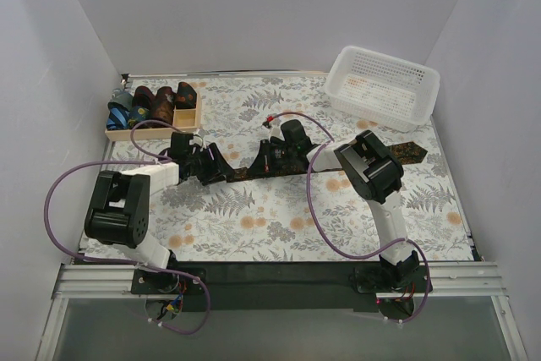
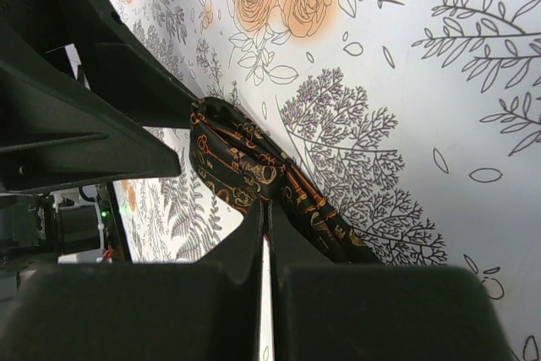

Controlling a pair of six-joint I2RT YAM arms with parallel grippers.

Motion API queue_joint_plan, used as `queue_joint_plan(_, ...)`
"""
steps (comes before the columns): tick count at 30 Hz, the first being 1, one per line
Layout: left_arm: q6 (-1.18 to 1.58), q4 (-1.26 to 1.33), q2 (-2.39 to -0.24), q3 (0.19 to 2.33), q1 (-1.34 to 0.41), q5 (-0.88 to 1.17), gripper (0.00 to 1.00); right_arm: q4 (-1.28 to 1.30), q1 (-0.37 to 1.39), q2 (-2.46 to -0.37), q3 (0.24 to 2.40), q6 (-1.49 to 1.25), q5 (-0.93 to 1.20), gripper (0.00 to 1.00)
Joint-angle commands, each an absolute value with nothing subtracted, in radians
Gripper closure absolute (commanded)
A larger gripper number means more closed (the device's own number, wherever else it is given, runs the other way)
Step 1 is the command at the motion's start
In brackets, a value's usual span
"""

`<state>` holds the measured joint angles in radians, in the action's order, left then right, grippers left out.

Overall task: Roll the ties
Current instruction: Roll the tie

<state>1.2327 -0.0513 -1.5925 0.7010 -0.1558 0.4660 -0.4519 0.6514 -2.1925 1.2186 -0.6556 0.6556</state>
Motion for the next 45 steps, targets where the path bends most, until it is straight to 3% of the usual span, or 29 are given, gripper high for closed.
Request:
queue_joint_plan(1, 1.177, -0.086, -1.629, 0.710, -0.155, 0.477, 0.52, -0.416, 0.638, -2.233, 1.229, -0.630, 0.638, 0.99)
queue_joint_plan(29, 1.305, 0.060, -1.652, 0.584, -0.201, 0.454, 0.50, -0.423, 0.630, -2.249, 1.209, -0.669, 0.641, 0.99)
queue_joint_plan(35, 1.316, 0.058, -1.661, 0.578, -0.201, 0.425, 0.42, -0.426, 0.629, -2.247, 1.206, -0.673, 0.644, 0.99)
queue_joint_plan(45, 1.341, 0.069, -1.695, 0.594, -0.242, 0.417, 0.41, -0.437, 0.629, -2.249, 1.201, -0.683, 0.647, 0.99)
